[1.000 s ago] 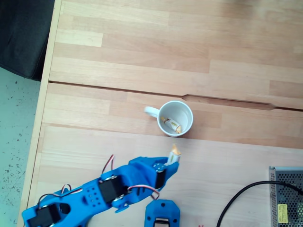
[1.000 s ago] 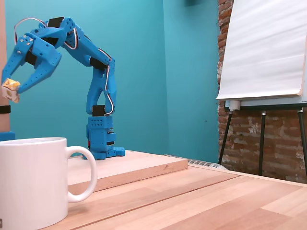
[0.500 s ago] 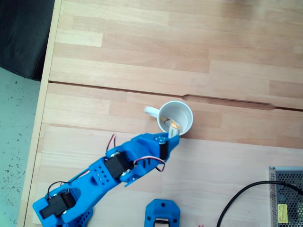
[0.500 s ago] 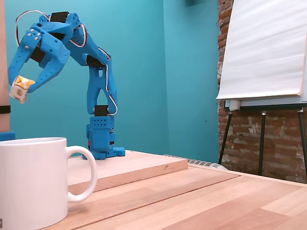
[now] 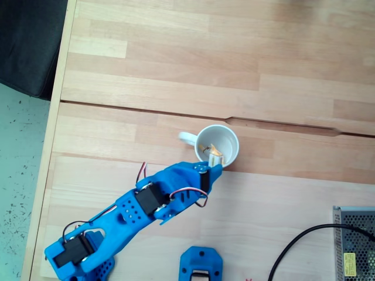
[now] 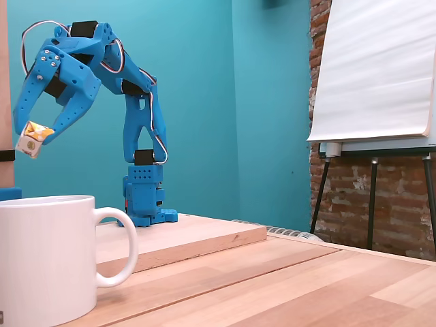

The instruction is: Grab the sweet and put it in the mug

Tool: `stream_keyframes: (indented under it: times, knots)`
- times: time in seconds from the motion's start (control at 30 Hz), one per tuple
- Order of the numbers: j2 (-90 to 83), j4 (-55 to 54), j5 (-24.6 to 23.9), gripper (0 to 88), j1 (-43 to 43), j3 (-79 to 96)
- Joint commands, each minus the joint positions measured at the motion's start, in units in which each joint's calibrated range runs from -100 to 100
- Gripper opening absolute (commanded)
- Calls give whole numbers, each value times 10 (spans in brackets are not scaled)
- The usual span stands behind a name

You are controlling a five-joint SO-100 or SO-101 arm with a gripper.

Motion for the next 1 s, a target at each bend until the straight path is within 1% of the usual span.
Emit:
stream_keyframes:
  times: [0.0, 0.13, 0.23, 0.53, 0.73, 0.97]
  knots:
    - [-2, -54, -4, 0, -9, -43]
    - [11, -104, -4, 0, -9, -35]
    - [21, -121, -4, 0, -9, -33]
    - [27, -129, -4, 0, -12, -31]
    - [25, -131, -4, 0, -54, -33]
    - [25, -124, -4, 0, -67, -31]
